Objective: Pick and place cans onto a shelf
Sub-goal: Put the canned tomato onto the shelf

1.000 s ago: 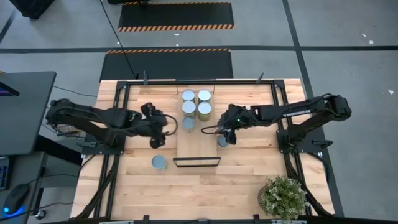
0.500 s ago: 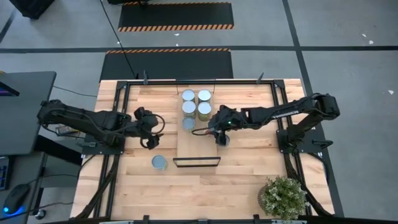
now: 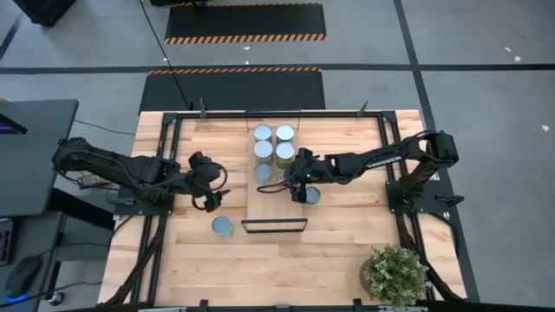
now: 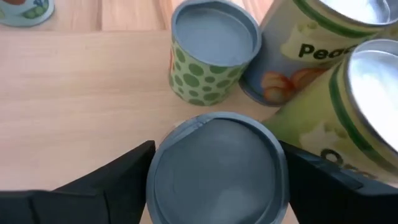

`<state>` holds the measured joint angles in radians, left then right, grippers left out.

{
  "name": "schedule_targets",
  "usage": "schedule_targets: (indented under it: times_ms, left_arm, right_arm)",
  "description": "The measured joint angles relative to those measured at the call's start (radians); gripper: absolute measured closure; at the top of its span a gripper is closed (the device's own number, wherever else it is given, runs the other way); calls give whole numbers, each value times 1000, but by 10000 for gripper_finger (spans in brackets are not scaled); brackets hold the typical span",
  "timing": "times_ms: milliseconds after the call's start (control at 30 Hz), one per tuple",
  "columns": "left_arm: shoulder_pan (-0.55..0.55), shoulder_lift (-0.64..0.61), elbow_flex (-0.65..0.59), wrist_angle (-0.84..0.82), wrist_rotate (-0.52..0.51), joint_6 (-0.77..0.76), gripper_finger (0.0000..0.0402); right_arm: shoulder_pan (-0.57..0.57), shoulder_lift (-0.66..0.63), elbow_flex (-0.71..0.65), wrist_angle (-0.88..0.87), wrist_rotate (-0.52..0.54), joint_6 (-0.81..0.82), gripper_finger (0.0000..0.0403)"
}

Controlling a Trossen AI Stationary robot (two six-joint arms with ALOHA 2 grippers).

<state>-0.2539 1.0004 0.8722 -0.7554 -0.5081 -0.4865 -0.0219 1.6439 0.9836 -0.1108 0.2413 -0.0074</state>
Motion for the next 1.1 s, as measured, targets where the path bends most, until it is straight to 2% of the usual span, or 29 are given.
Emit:
schedule_targets:
  times_ms: [333,733,967,1100]
  left_arm:
    - [-21,0,0,3,0,-27,12]
    - [-13,0,0,-15,-3,-40,12]
    - [-13,0,0,-30,14,-59,12]
    - [-7,0,0,-30,15,-58,12]
  right_arm:
    - [0,0,0,9,2,-19,34]
    - [33,0,0,-28,38,-56,30]
    - [66,-1,0,-103,158,-56,31]
    - [68,-1,0,-109,179,-56,31]
